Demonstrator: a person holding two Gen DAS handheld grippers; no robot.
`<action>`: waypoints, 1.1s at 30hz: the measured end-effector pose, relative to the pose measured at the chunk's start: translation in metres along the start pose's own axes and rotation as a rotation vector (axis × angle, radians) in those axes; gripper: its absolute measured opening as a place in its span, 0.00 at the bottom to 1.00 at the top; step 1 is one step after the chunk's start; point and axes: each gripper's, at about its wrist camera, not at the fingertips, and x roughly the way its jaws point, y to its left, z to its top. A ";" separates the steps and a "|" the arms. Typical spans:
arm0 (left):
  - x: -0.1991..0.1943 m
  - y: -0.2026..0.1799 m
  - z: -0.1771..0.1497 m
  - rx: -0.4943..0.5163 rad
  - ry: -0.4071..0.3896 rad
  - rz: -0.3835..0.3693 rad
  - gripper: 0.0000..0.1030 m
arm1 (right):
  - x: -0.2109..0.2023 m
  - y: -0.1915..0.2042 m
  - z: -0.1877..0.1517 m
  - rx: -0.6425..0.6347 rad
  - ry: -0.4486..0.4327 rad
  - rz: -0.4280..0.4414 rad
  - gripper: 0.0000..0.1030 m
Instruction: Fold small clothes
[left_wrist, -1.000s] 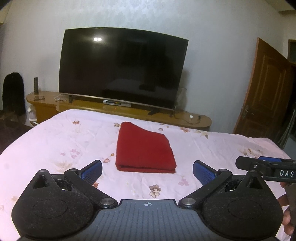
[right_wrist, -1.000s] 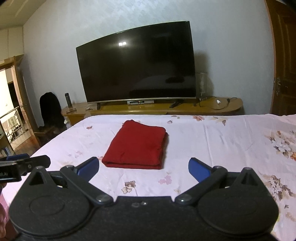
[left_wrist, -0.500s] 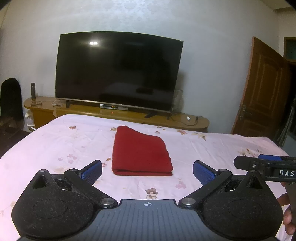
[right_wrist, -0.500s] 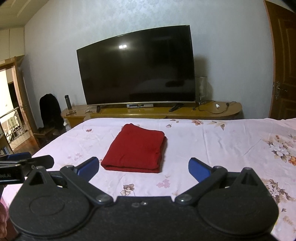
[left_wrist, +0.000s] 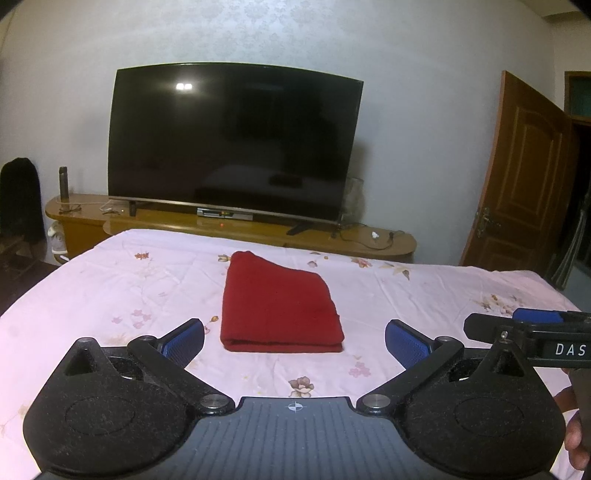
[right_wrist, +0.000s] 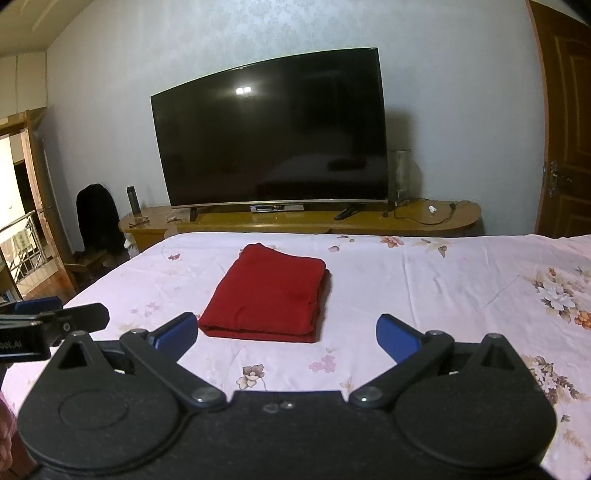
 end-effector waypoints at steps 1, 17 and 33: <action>0.000 0.000 0.000 0.001 0.001 0.000 1.00 | 0.000 0.001 0.000 -0.001 -0.002 0.002 0.99; 0.006 0.001 0.001 0.014 0.000 0.000 1.00 | 0.003 0.001 -0.001 -0.002 -0.003 -0.004 0.99; 0.008 0.003 0.002 0.021 -0.006 -0.002 1.00 | 0.005 0.001 0.000 -0.009 0.002 0.005 0.99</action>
